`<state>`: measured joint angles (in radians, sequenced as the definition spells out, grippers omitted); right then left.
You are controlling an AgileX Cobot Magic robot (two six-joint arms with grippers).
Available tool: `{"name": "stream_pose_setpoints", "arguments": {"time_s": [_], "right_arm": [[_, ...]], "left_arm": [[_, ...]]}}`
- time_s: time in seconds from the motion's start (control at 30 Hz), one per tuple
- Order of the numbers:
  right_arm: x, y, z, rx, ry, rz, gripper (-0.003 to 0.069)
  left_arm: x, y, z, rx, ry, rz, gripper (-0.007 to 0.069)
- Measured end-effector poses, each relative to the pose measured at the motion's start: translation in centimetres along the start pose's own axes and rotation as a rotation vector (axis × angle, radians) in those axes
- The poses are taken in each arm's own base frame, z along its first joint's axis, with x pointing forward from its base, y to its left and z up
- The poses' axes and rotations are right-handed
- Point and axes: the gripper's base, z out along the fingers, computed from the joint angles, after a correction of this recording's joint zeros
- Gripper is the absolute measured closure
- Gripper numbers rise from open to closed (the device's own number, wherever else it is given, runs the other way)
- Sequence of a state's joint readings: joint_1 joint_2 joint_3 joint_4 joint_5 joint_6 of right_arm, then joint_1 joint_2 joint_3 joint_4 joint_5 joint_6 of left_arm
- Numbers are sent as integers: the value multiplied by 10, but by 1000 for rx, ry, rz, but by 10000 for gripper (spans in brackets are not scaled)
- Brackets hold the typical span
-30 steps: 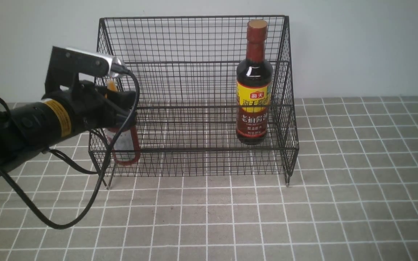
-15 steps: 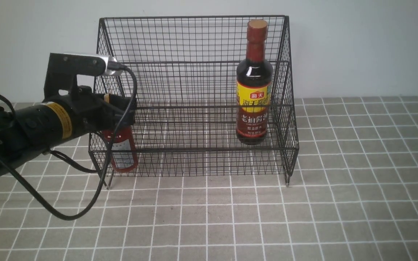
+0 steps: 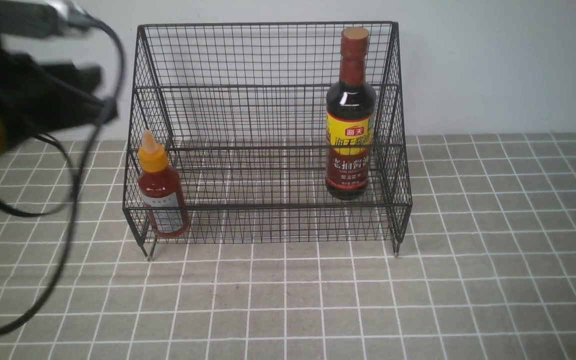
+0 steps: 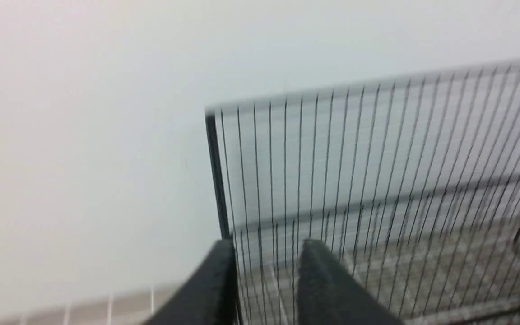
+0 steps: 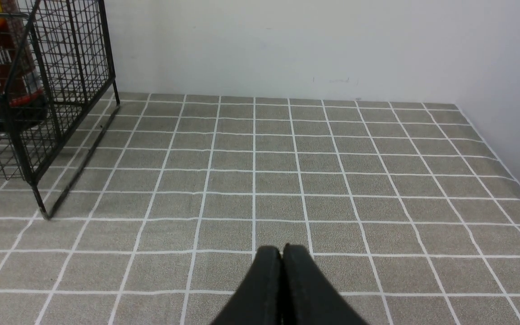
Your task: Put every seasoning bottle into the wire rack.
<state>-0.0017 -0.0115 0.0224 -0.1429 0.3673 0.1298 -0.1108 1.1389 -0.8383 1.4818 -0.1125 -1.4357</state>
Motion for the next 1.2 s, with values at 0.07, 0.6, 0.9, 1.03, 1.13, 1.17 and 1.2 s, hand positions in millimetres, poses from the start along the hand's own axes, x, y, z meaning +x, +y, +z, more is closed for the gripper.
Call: {"name": "stream_pose_setpoints", "arguments": {"time_s": [0.07, 0.6, 0.9, 1.03, 1.13, 1.17, 1.2], "right_arm": [[0, 0, 0, 0, 0, 0, 673], [0, 0, 0, 0, 0, 0, 673], [0, 0, 0, 0, 0, 0, 673], [0, 0, 0, 0, 0, 0, 673], [0, 0, 0, 0, 0, 0, 673], [0, 0, 0, 0, 0, 0, 673], [0, 0, 0, 0, 0, 0, 673]], "left_arm": [[-5, -1, -8, 6, -21, -1, 546], [-30, -32, -69, 289, -142, 78, 631], [-49, 20, -97, -413, -188, 645, 631], [-18, 57, -117, -794, 115, 153, 629], [12, 49, -120, -731, 393, -82, 618], [17, 44, -119, -674, 444, -115, 617], [22, 37, -119, -593, 489, -144, 617]]}}
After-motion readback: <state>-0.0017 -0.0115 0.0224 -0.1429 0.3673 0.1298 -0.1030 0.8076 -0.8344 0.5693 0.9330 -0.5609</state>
